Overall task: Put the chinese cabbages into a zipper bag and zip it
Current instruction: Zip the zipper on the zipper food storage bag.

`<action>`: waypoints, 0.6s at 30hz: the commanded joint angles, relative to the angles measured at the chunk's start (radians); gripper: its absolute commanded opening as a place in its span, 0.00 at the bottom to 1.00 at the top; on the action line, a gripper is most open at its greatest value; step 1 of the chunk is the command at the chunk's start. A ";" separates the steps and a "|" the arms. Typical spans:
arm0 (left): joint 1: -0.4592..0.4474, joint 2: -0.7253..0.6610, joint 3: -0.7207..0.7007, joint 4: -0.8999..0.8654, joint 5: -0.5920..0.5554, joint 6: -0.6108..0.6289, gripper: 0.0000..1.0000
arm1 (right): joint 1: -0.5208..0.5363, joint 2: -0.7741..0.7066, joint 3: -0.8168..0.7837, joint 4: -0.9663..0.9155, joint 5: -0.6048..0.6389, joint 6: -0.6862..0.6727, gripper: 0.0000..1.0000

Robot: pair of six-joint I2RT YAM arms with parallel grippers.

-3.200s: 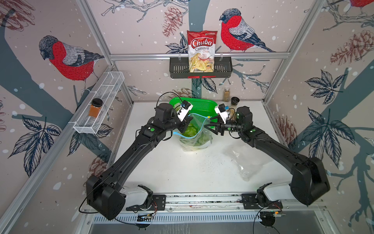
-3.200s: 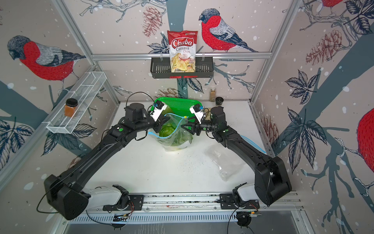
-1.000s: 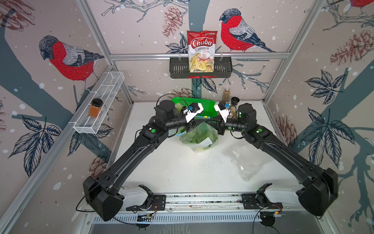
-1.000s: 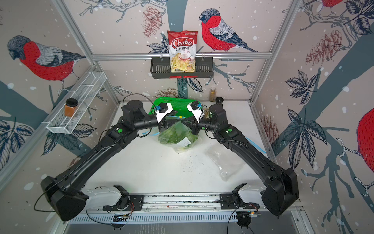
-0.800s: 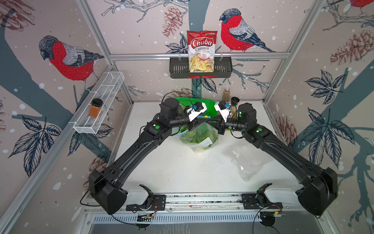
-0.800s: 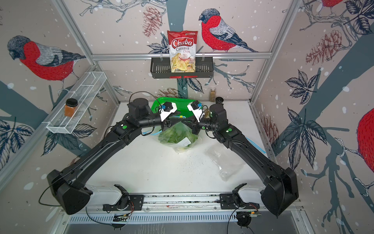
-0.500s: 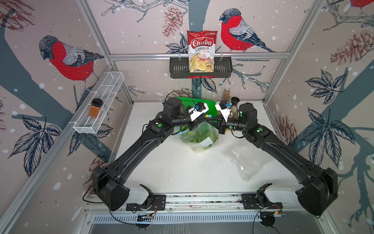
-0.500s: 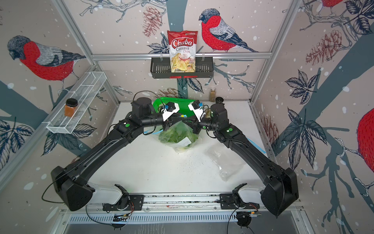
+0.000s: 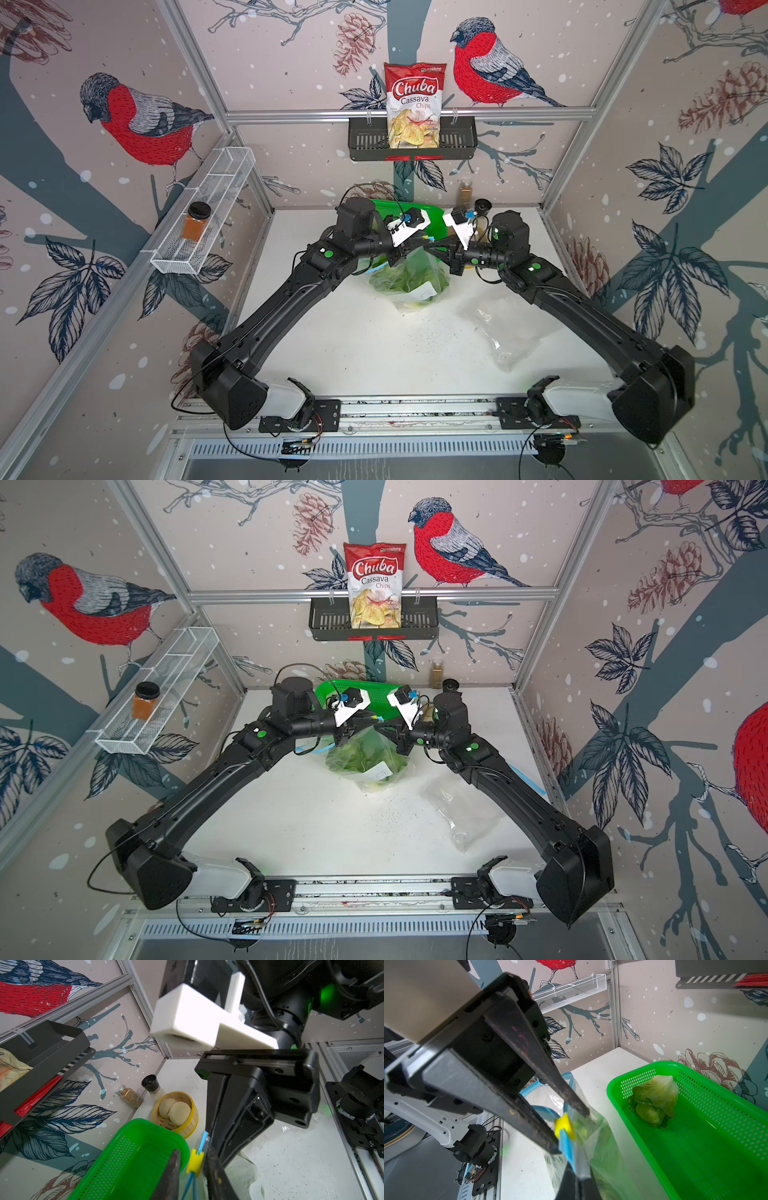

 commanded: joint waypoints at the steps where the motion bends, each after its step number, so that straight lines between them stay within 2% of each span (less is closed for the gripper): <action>1: 0.000 0.009 0.025 -0.046 0.013 0.026 0.23 | -0.001 -0.005 0.009 0.038 -0.017 -0.007 0.00; 10: 0.000 0.043 0.074 -0.107 0.042 0.041 0.20 | 0.002 0.002 0.014 0.037 -0.015 -0.007 0.00; 14: 0.000 0.044 0.076 -0.112 0.032 0.046 0.08 | 0.001 0.004 0.017 0.035 -0.009 -0.005 0.00; 18: 0.000 0.038 0.073 -0.111 0.016 0.051 0.03 | 0.002 0.004 0.022 0.026 -0.003 -0.010 0.00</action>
